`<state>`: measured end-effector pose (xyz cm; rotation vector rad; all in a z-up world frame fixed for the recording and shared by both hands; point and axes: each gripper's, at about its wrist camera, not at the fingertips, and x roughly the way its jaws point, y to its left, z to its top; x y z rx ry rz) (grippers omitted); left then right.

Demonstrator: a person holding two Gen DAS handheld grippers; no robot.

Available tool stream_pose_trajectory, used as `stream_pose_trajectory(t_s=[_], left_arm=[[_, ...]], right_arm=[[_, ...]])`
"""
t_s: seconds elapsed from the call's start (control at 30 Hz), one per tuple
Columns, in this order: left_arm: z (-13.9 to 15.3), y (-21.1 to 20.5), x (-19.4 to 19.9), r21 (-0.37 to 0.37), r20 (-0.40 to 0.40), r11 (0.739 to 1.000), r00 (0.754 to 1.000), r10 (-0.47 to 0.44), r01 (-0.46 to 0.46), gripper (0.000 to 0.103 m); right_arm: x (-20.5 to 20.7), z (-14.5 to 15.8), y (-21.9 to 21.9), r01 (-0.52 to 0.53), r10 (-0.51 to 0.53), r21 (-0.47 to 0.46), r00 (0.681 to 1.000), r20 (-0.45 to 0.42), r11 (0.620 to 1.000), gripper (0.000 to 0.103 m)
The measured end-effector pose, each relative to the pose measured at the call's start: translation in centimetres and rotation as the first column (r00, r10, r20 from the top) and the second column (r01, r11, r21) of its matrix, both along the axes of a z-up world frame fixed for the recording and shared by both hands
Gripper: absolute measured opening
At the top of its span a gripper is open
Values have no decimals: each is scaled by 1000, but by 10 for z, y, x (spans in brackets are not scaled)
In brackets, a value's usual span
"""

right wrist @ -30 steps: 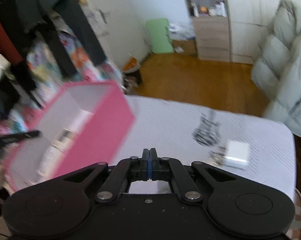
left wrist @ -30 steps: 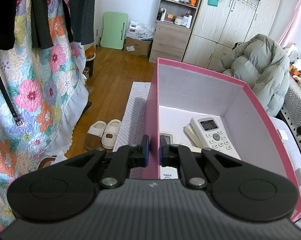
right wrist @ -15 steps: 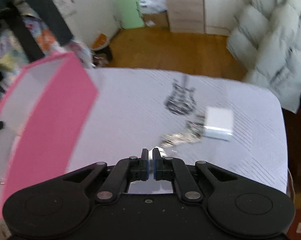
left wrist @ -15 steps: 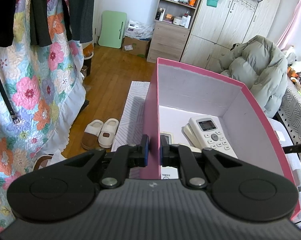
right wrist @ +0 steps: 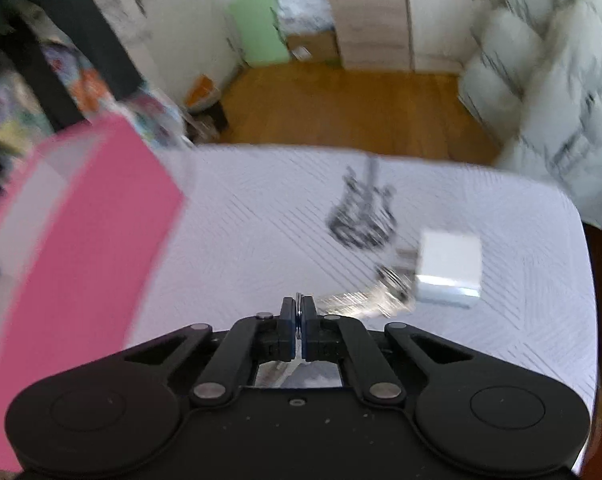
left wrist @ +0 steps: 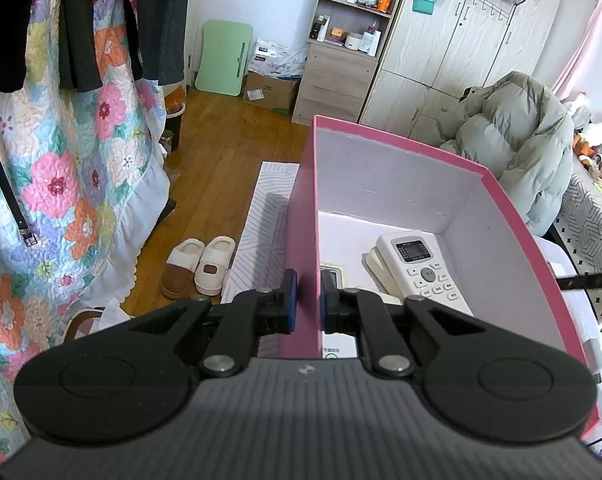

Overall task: Organize rigid objects
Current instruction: 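Lift the keys with the right tool and carry them over the box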

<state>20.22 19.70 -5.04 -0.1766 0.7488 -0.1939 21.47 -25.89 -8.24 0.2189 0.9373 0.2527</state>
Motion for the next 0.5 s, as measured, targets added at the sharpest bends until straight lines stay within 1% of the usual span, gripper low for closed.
stream_pose_trajectory(t_s=[0.13,0.23,0.33,0.4,0.5], left_arm=[[0,1,1,-3,-2,1000,1000,2,-2,10],[0,1,0,-4,-2,1000,1000,3,-3,10],[-1,2,1,-3,-2,1000,1000,3,-3,10],[-1,2,1,-4,-1,1000,1000,2,-2,10],[-1,1,1,-5,-2,1000,1000,2,-2,10]], right_arm=[[-12,32,7,-10,6,33,995,102,999,4],[-20,56,17,-43,29,75,983,179,996,4],[-23,81,35,-102,77,90,966,248,991,4],[-25,99,48,-151,110,123,952,286,981,4],[-27,121,74,-220,168,136,934,315,966,4]])
